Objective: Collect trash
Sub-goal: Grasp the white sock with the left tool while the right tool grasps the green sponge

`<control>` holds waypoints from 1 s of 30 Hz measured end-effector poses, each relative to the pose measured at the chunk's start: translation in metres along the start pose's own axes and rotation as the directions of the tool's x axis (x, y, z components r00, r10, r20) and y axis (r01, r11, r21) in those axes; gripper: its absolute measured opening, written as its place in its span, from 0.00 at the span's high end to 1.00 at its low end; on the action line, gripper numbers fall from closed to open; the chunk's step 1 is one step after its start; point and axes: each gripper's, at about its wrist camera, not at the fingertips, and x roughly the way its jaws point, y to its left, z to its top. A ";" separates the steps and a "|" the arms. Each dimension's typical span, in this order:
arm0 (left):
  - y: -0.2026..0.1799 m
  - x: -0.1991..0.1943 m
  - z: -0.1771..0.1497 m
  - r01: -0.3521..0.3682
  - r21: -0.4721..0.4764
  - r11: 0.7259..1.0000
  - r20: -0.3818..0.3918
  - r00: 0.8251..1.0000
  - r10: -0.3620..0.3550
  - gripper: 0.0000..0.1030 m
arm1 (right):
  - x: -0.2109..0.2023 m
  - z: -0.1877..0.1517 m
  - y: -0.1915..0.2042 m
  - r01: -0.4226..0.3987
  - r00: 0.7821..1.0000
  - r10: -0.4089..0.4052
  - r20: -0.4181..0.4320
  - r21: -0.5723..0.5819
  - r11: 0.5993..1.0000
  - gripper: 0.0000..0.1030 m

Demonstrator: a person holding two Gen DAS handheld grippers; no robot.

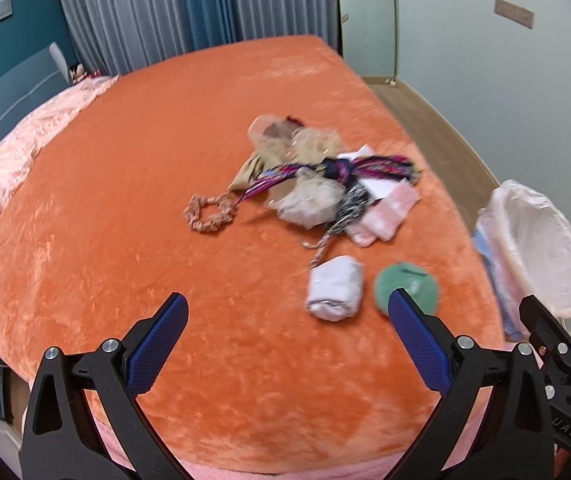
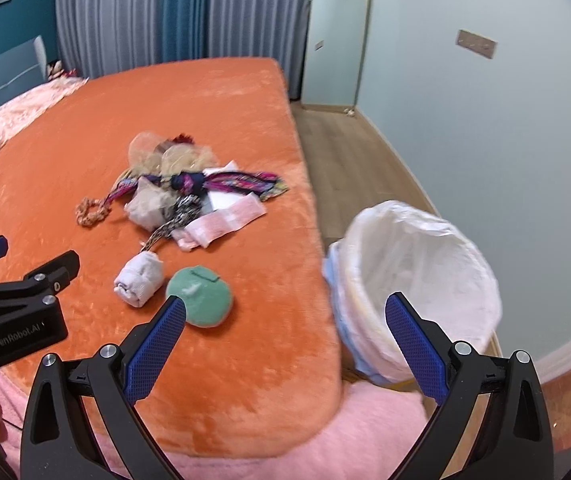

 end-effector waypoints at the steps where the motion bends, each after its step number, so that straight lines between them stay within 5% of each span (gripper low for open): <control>1: 0.005 0.008 0.000 -0.003 -0.004 1.000 -0.014 1.000 0.003 0.07 | 0.007 0.000 0.004 -0.010 1.000 0.010 -0.011 -0.002 1.000 0.07; 8: 0.019 0.055 0.010 0.053 -0.045 0.998 -0.064 0.996 -0.056 0.07 | 0.062 0.007 0.020 -0.083 0.991 0.087 -0.098 0.045 0.996 0.08; 10: 0.017 0.069 0.012 0.079 -0.057 0.995 -0.089 0.993 -0.084 0.08 | 0.074 0.010 0.020 -0.094 0.987 0.101 -0.121 0.062 0.994 0.16; 18: 0.005 0.113 0.010 0.171 -0.119 0.978 -0.177 0.966 -0.190 0.20 | 0.118 0.004 0.011 -0.195 0.948 0.232 -0.220 0.178 0.965 0.27; 26: 0.002 0.137 0.004 0.267 -0.190 0.945 -0.222 0.926 -0.306 0.42 | 0.139 -0.008 0.020 -0.308 0.892 0.371 -0.259 0.253 0.917 0.41; 30: -0.001 0.138 0.005 0.321 -0.217 0.922 -0.229 0.901 -0.368 0.60 | 0.138 -0.006 0.029 -0.370 0.867 0.432 -0.250 0.260 0.892 0.64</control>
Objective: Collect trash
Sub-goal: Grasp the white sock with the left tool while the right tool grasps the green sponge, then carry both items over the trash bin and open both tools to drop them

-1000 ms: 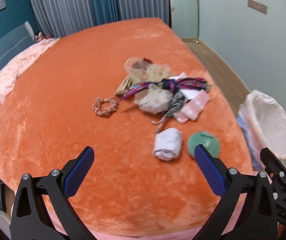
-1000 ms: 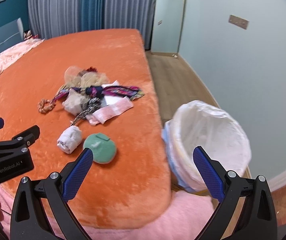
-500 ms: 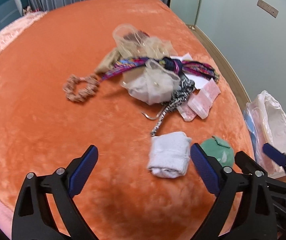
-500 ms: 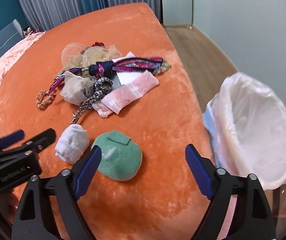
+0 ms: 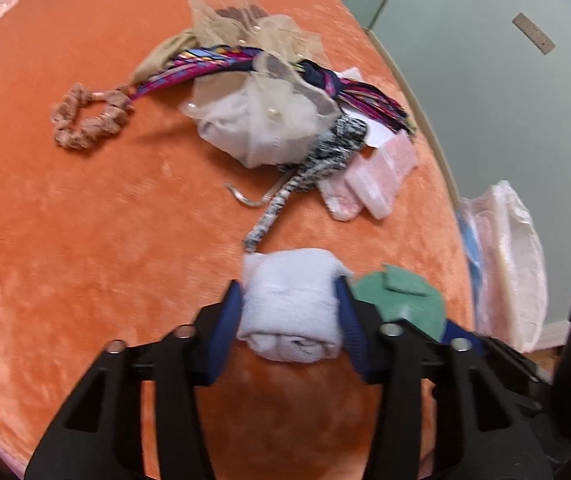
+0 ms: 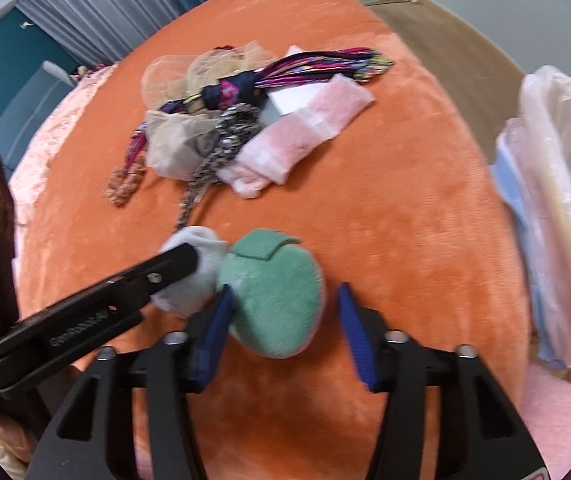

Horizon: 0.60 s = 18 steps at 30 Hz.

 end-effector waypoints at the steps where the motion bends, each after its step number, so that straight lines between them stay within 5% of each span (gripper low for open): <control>1: -0.003 -0.002 0.000 -0.005 0.008 1.000 0.009 1.000 0.005 0.66 | -0.001 0.000 0.004 0.009 1.000 -0.008 0.006 -0.016 1.000 0.66; 7: -0.020 -0.020 0.000 -0.030 0.063 0.998 0.034 0.999 0.028 0.72 | -0.027 0.001 0.018 0.156 0.986 -0.147 0.080 -0.116 0.981 0.78; 13: -0.080 -0.064 0.000 -0.101 0.242 0.965 0.170 0.984 0.060 0.72 | -0.086 0.001 0.005 0.363 0.917 -0.329 0.225 -0.127 0.923 0.79; 18: -0.145 -0.091 -0.001 -0.115 0.379 0.918 0.254 0.967 0.016 0.72 | -0.144 0.002 -0.037 0.465 0.840 -0.436 0.322 -0.016 0.885 0.79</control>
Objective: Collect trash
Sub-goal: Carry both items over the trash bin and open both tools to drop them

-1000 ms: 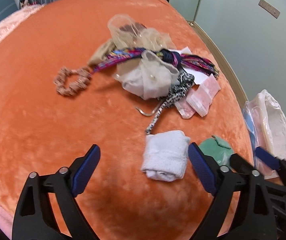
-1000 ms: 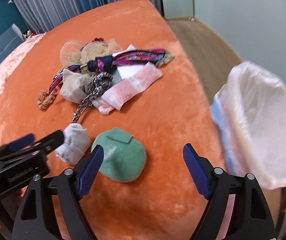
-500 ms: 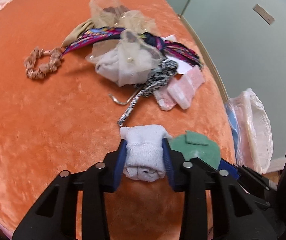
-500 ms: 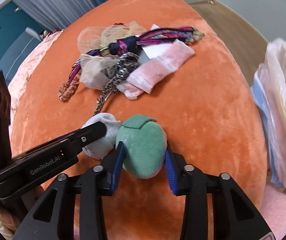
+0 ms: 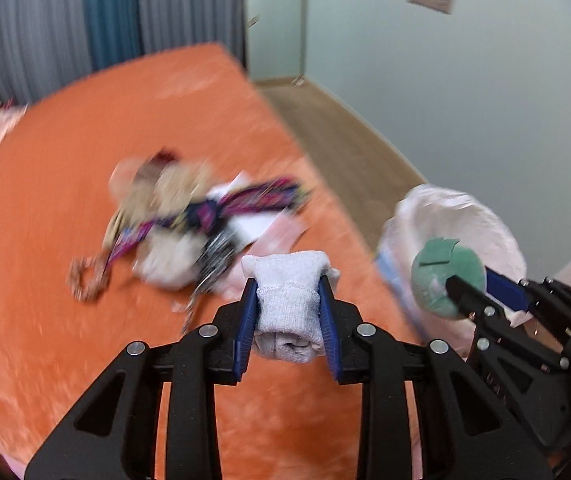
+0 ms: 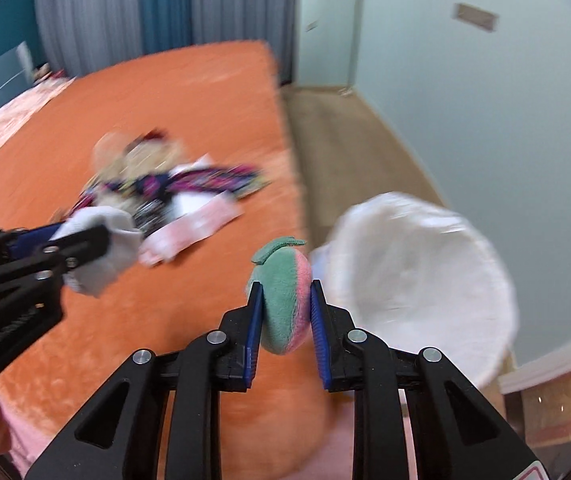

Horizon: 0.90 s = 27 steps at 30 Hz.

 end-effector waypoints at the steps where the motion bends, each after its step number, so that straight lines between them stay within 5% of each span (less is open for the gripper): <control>1: -0.007 -0.003 0.004 0.009 0.013 1.000 0.007 1.000 -0.009 0.72 | -0.004 0.001 -0.013 0.022 1.000 -0.022 0.008 0.021 1.000 0.79; 10: -0.112 -0.001 0.030 0.069 0.176 0.982 0.064 0.995 -0.081 0.72 | -0.011 -0.008 -0.132 0.155 0.988 -0.156 -0.014 0.261 0.953 0.79; 21: -0.165 0.035 0.038 0.119 0.244 0.962 0.026 0.991 -0.130 0.71 | 0.009 -0.018 -0.156 0.166 0.986 -0.157 -0.054 0.343 0.924 0.77; 24: -0.168 0.040 0.042 0.128 0.234 0.964 0.019 0.991 -0.136 0.62 | 0.014 -0.016 -0.159 0.140 0.990 -0.133 -0.046 0.365 0.920 0.74; 27: -0.165 0.041 0.047 0.109 0.210 0.972 0.043 0.992 -0.120 0.42 | 0.019 -0.015 -0.165 0.096 0.995 -0.089 -0.035 0.405 0.909 0.66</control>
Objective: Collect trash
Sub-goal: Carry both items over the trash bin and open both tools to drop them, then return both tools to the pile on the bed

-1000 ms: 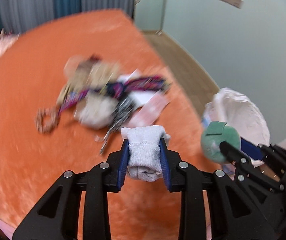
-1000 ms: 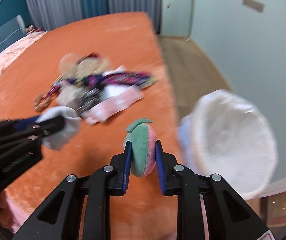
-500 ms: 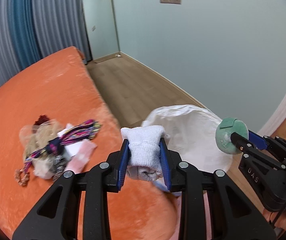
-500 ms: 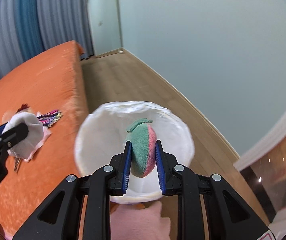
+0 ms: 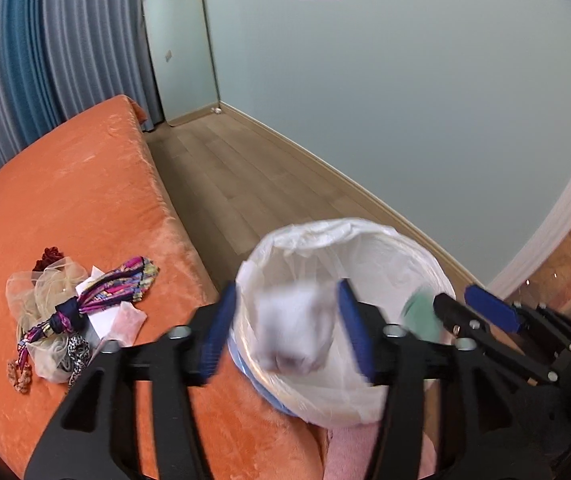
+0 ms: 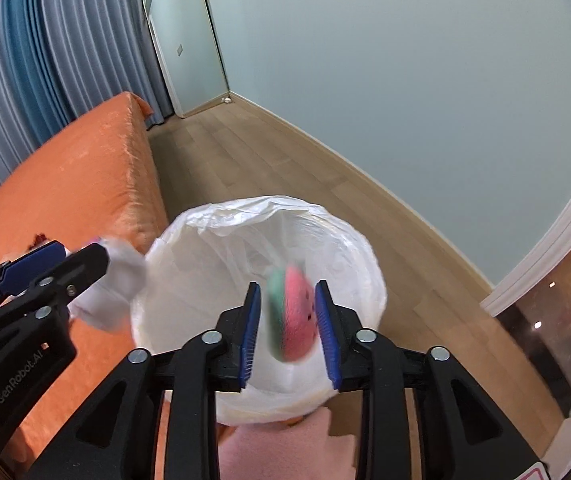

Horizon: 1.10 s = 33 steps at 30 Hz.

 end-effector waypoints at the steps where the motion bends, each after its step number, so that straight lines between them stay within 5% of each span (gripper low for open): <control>1: 0.003 -0.002 0.002 -0.015 -0.010 1.000 0.009 1.000 0.015 0.38 | -0.001 0.000 -0.002 -0.008 1.000 0.008 0.002 0.015 1.000 0.64; 14: 0.046 -0.027 -0.014 -0.098 -0.110 0.989 0.009 0.995 0.099 0.35 | -0.020 -0.006 0.010 -0.021 1.000 0.021 0.010 0.009 1.000 0.54; 33: 0.160 -0.076 -0.073 -0.238 -0.325 0.915 -0.046 0.971 0.236 0.25 | -0.041 -0.041 0.147 -0.178 0.984 0.171 -0.049 -0.245 0.953 0.47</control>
